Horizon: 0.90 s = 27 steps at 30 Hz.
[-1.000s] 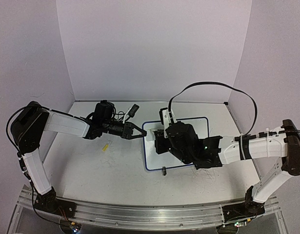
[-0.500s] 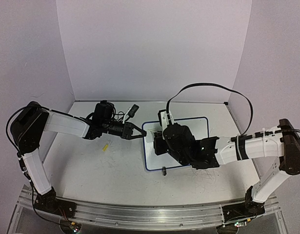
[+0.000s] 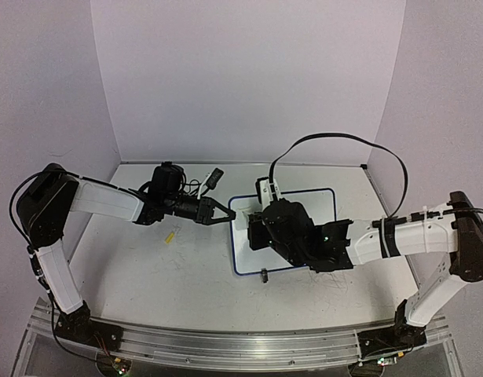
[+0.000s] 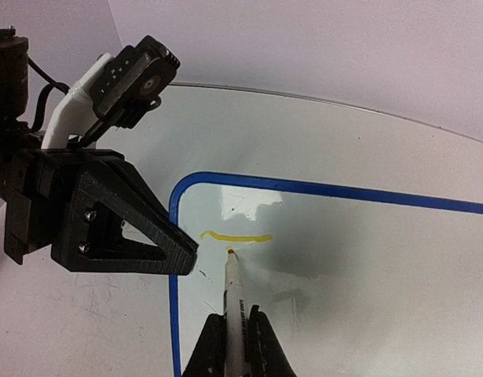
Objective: Write a sentence on the whiteboard
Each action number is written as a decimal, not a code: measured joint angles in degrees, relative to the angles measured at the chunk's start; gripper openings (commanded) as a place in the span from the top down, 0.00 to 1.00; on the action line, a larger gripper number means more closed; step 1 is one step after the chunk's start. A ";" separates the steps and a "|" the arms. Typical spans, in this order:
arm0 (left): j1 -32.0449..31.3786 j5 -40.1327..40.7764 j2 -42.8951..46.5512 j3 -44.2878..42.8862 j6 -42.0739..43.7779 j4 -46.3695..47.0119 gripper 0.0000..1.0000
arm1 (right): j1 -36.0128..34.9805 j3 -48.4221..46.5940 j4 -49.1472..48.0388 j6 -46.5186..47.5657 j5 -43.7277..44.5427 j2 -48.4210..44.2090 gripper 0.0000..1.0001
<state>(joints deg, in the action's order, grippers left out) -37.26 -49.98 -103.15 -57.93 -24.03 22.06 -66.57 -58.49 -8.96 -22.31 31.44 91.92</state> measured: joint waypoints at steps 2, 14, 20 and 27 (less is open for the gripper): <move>0.00 0.03 0.00 0.00 0.00 0.00 1.00 | 0.00 0.06 0.04 -0.44 -0.19 0.00 1.00; 0.02 0.17 0.00 0.06 0.01 -0.02 1.00 | -1.30 2.22 0.76 -3.17 -1.46 -0.17 1.00; -0.04 0.10 0.01 0.11 0.04 0.01 1.00 | -1.39 2.46 1.50 -3.76 -2.09 -0.74 1.00; -0.15 0.05 0.03 0.11 0.11 0.04 1.00 | 0.22 7.95 -0.76 -3.52 -5.18 -7.68 1.00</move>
<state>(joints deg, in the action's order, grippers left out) -37.41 -49.92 -103.12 -57.82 -23.92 22.11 -66.35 -50.54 -9.72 -25.83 26.26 84.24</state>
